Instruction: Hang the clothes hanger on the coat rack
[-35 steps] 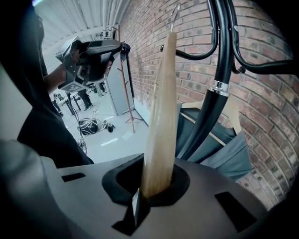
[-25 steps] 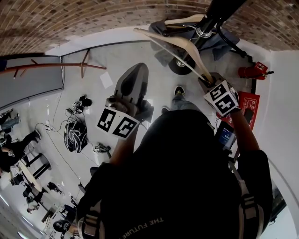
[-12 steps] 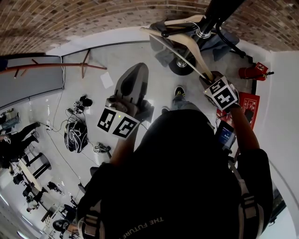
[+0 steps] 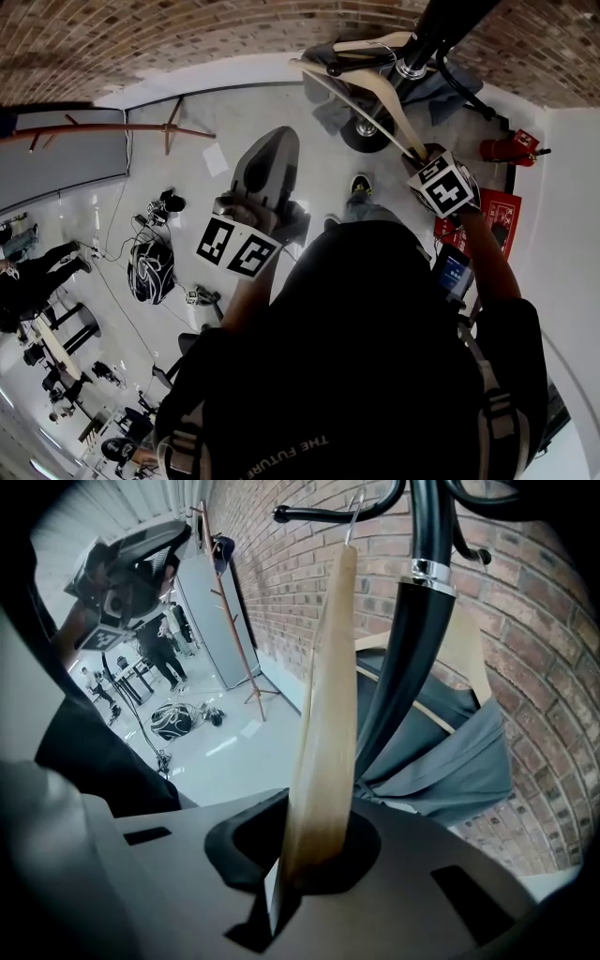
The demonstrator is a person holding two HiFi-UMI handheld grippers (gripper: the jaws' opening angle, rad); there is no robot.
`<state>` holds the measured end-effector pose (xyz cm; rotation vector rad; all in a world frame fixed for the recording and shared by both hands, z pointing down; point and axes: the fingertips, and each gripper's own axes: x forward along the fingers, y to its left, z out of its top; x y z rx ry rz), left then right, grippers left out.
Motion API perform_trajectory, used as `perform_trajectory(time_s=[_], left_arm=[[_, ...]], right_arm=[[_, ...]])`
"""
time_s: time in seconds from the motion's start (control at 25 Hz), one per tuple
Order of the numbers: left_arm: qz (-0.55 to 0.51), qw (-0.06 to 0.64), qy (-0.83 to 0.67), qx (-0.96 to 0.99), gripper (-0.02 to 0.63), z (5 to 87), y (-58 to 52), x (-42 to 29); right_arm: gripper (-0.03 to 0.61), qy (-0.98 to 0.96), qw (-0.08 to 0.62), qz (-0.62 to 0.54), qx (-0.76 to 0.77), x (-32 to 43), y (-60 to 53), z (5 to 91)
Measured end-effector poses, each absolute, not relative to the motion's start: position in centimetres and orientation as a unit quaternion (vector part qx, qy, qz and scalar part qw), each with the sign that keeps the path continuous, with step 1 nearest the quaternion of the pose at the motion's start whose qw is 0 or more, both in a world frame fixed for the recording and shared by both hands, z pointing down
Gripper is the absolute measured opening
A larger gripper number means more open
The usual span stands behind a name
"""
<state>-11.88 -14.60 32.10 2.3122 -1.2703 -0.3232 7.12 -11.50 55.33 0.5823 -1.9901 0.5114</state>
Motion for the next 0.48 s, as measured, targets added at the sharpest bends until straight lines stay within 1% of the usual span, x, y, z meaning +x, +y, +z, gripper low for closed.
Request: perform_trajectory(time_s=[0.48], left_arm=[[-0.120, 0.237, -0.468, 0.843, 0.020, 32.1, -14.3, -12.1]], right_arm=[[0.023, -0.803, 0.506, 0.215, 0.229, 7.3, -10.9, 56.5]])
